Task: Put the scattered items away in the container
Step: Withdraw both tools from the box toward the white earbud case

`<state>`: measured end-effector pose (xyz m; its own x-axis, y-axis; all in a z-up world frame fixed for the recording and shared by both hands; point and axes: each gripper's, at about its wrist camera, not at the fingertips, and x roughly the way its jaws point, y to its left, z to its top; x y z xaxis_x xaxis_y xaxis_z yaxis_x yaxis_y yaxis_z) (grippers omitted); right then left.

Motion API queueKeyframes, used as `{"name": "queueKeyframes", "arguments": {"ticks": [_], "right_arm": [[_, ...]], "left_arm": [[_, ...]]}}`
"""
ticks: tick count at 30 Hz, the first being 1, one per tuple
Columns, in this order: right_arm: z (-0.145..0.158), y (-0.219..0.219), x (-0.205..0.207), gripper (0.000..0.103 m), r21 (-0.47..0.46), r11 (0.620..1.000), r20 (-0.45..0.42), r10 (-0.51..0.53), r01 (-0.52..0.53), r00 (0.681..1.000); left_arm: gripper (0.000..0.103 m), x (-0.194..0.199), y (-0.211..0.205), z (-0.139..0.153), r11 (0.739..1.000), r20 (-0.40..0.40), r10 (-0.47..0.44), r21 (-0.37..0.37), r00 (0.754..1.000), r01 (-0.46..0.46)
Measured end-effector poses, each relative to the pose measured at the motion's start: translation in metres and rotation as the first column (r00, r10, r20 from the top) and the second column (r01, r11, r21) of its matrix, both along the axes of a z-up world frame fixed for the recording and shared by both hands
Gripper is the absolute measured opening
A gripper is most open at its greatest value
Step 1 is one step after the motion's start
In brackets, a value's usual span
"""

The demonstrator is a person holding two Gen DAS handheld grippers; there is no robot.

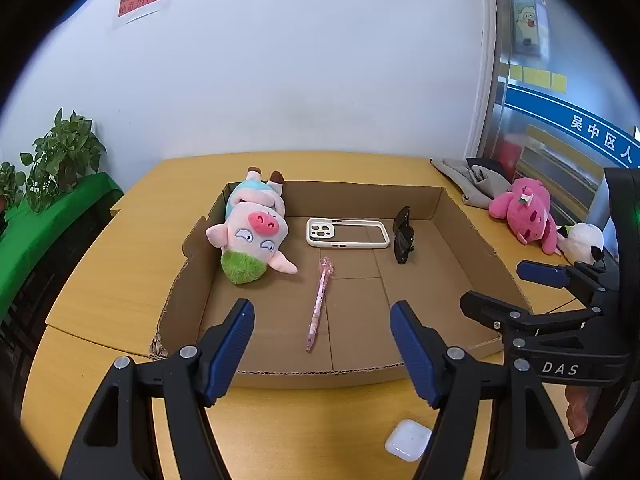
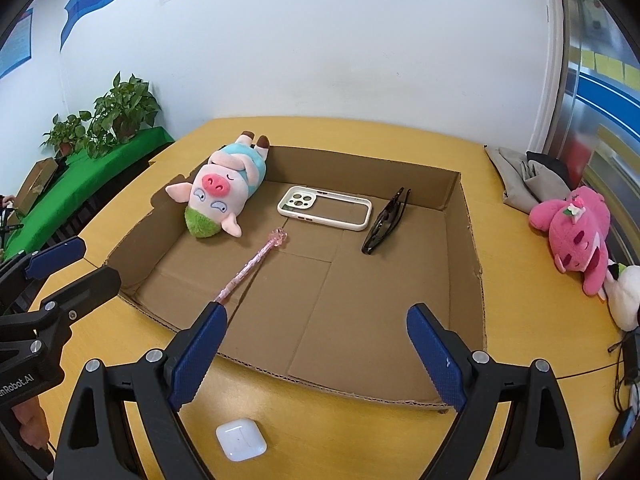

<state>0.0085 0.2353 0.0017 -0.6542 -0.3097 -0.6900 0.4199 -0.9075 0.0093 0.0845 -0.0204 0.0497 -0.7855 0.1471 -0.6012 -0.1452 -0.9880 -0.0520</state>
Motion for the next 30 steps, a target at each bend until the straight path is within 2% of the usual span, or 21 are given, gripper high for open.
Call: {"name": "queueKeyframes", "arguments": {"ticks": [15,21,24,30], "right_arm": [[-0.011,0.008,-0.006,0.094,-0.02,1.0,0.026,0.003,-0.003,1.0],[-0.021,0.016,-0.002,0.094,-0.023,1.0,0.048,0.01,-0.009,0.999],[-0.033,0.019,0.008,0.094,-0.015,0.999,0.073,0.052,-0.051,0.996],[-0.09,0.024,0.043,0.094,-0.003,0.986,0.199,0.166,-0.169,0.966]], "left_arm": [[0.07,-0.008,0.006,-0.016,1.0,0.049,-0.03,0.002,0.998,0.03],[0.07,-0.005,0.007,-0.029,0.996,0.095,-0.086,0.047,0.992,0.082],[0.07,-0.002,0.008,-0.042,0.986,0.147,-0.158,0.079,0.976,0.148],[0.07,0.007,0.013,-0.078,0.951,0.265,-0.302,0.157,0.916,0.268]]}}
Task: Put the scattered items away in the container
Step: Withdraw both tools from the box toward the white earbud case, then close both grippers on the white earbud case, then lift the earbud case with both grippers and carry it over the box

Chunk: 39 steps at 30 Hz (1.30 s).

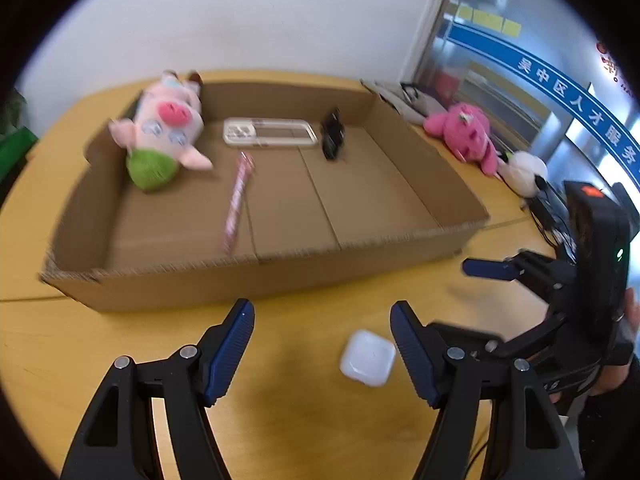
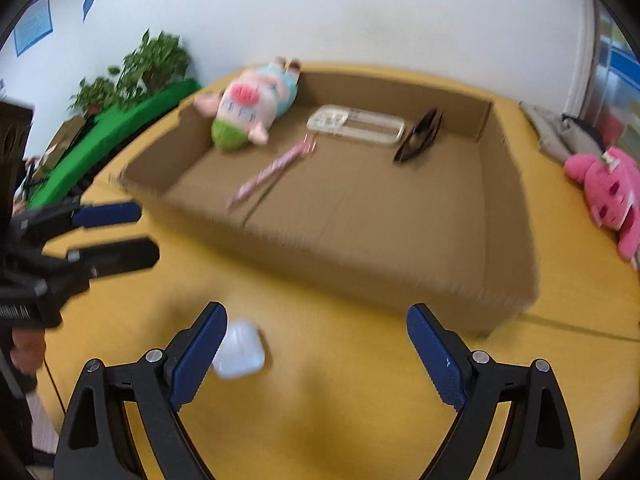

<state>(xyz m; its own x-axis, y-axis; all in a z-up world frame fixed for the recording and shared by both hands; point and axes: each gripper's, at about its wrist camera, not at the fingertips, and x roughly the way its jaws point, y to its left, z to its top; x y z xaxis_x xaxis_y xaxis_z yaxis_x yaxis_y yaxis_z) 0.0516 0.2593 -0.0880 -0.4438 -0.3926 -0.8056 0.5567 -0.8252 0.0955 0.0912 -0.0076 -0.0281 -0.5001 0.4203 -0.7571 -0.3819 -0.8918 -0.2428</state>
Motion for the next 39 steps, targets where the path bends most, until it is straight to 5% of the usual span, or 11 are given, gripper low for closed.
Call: {"name": "queueKeyframes", "arguments": {"ticks": [4,8,15,18,21,24,32,39], "right_arm": [[-0.029,-0.007,0.012,0.094,-0.008,1.0,0.083,0.029,-0.028,0.996],[-0.034,-0.023,0.024,0.094,-0.019,0.995,0.066,0.096,-0.095,0.993],[-0.046,-0.043,0.023,0.09,-0.015,0.988,0.033,0.155,-0.155,0.987],[-0.05,-0.048,0.025,0.08,0.019,0.984,0.012,0.179,-0.179,0.984],[-0.049,-0.052,0.027,0.063,0.075,0.979,-0.015,0.193,-0.192,0.981],[-0.048,-0.056,0.033,0.05,0.105,0.97,-0.024,0.224,-0.221,0.974],[-0.045,-0.057,0.038,0.049,0.126,0.968,-0.031,0.221,-0.216,0.975],[-0.003,-0.058,0.037,0.049,0.111,0.973,-0.11,0.213,-0.201,0.971]], "left_arm": [[0.07,-0.005,0.01,-0.023,0.998,0.098,-0.062,0.035,0.993,0.058],[0.07,-0.009,0.022,-0.039,0.988,0.165,-0.144,0.087,0.976,0.131],[0.067,-0.015,0.043,-0.066,0.97,0.255,-0.241,0.05,0.936,0.236],[0.063,-0.014,0.048,-0.065,0.962,0.246,-0.267,0.019,0.932,0.271],[0.042,-0.016,0.051,-0.066,0.959,0.25,-0.274,-0.005,0.929,0.285],[0.042,-0.015,0.054,-0.066,0.956,0.253,-0.28,-0.02,0.926,0.294],[0.041,-0.015,0.051,-0.058,0.957,0.252,-0.275,-0.02,0.928,0.289],[0.04,-0.011,0.05,-0.004,0.963,0.139,-0.255,-0.048,0.957,0.263]]}}
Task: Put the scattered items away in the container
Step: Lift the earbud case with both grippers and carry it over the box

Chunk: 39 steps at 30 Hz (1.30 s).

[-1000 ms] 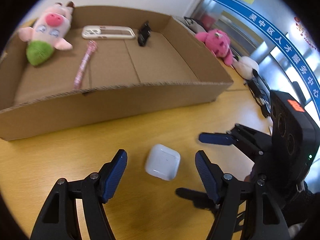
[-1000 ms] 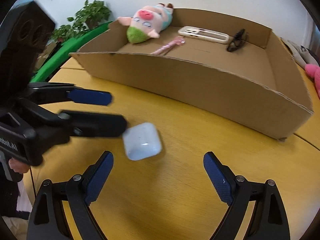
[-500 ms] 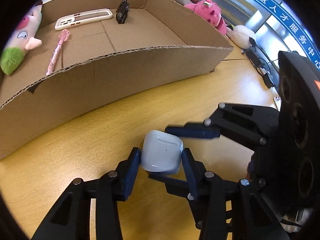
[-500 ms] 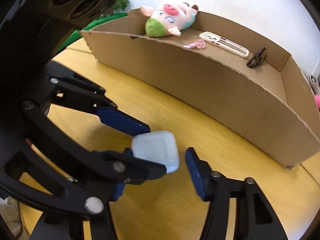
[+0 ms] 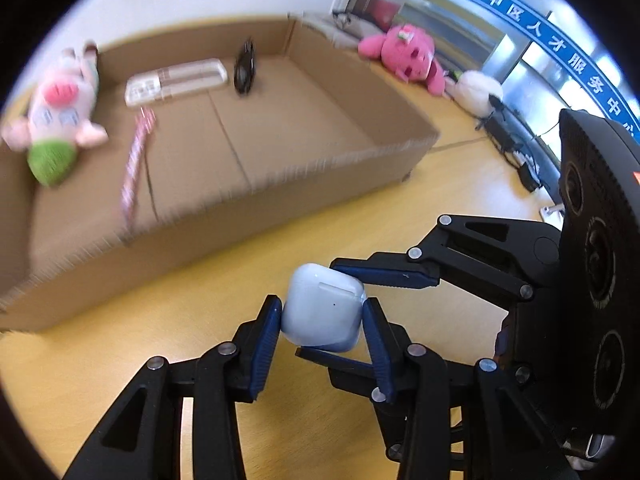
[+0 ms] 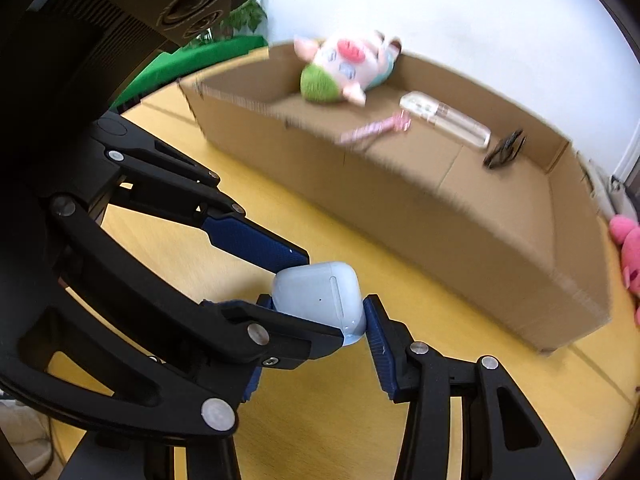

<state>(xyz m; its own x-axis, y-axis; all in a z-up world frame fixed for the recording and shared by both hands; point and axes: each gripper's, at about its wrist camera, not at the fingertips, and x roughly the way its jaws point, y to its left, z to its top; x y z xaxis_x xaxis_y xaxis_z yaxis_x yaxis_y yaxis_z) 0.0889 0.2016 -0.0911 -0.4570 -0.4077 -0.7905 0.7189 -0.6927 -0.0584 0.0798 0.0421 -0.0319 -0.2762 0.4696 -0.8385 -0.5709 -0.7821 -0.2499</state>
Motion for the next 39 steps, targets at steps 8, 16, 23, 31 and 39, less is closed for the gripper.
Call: {"name": "queueKeyframes", "arguments": {"ticks": [8,16,23,31,39], "right_arm": [[0.065,0.0,-0.026,0.049,-0.04,0.999,-0.093,-0.031,0.027,0.995],[0.118,0.003,-0.046,0.049,-0.091,0.995,-0.181,-0.056,0.04,0.982],[0.16,-0.003,-0.06,0.049,-0.105,0.994,-0.267,-0.052,0.024,0.962],[0.186,-0.016,-0.09,0.049,-0.116,0.993,-0.305,-0.046,0.011,0.951],[0.177,-0.026,-0.128,0.049,-0.11,0.994,-0.27,-0.05,0.021,0.962]], "left_arm": [[0.027,-0.02,0.008,0.073,0.999,-0.177,-0.022,-0.037,0.984,0.015],[0.027,-0.029,0.015,0.125,0.998,-0.309,-0.038,-0.055,0.95,0.022],[0.027,-0.043,0.013,0.163,0.998,-0.398,-0.035,-0.06,0.917,0.013],[0.027,-0.075,0.008,0.186,0.998,-0.43,-0.028,-0.055,0.902,0.005],[0.027,-0.118,0.005,0.17,0.999,-0.388,-0.02,-0.034,0.922,0.007]]}}
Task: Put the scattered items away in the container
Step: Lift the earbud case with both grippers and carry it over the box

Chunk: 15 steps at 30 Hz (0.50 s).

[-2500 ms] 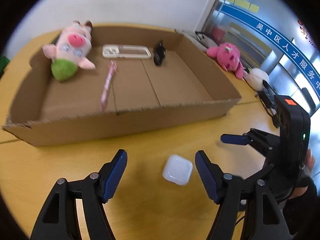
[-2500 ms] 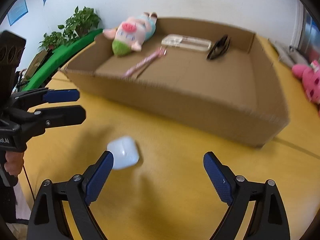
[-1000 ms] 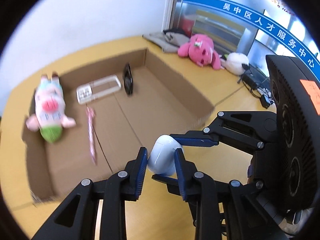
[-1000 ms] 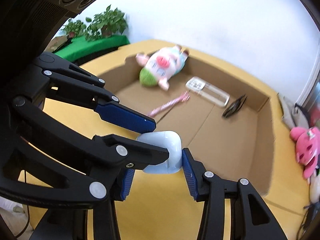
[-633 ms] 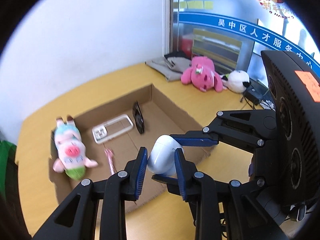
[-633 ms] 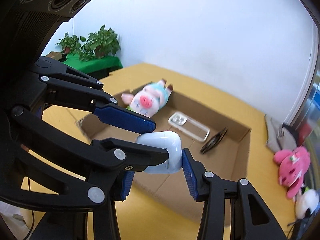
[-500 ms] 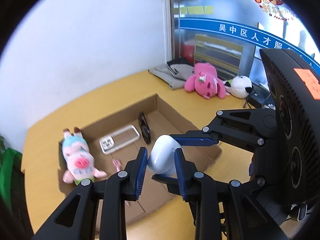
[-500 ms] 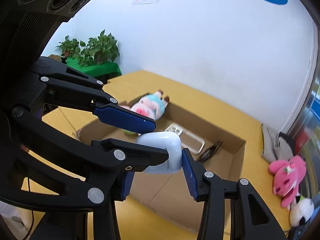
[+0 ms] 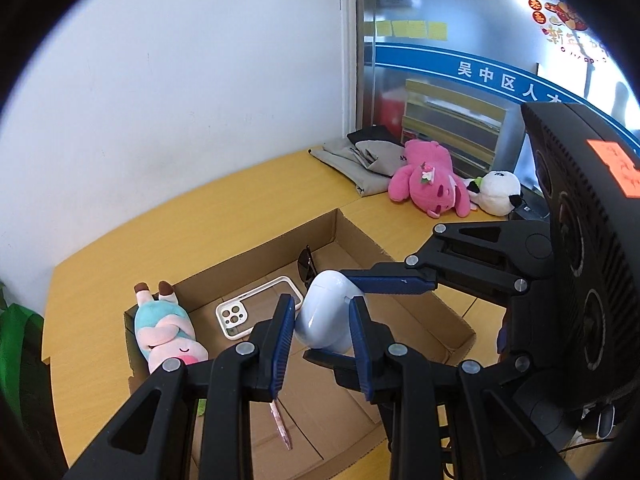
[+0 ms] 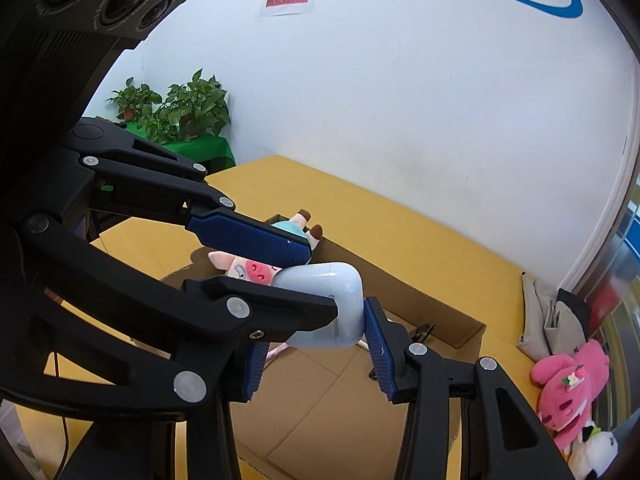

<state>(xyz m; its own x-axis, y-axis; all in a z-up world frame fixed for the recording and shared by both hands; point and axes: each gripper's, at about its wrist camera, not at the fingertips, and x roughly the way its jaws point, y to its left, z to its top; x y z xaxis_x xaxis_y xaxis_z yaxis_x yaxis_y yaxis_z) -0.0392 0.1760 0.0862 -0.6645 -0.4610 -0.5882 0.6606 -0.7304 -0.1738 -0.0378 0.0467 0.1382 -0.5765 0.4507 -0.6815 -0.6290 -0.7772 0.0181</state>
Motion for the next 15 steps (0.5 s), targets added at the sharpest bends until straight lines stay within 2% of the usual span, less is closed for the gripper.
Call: {"name": "queueKeyframes", "arguments": {"ticks": [8,15], "right_arm": [[-0.044,-0.004,-0.041,0.049,0.016,1.0,0.11,-0.007,0.005,0.994],[-0.089,-0.007,-0.073,0.049,0.058,0.998,0.229,-0.019,0.005,0.973]], "left_arm": [[0.027,-0.043,0.002,-0.046,1.0,0.111,-0.005,0.004,0.994,0.005],[0.027,-0.073,0.004,-0.093,1.0,0.226,-0.006,0.003,0.974,0.005]]}}
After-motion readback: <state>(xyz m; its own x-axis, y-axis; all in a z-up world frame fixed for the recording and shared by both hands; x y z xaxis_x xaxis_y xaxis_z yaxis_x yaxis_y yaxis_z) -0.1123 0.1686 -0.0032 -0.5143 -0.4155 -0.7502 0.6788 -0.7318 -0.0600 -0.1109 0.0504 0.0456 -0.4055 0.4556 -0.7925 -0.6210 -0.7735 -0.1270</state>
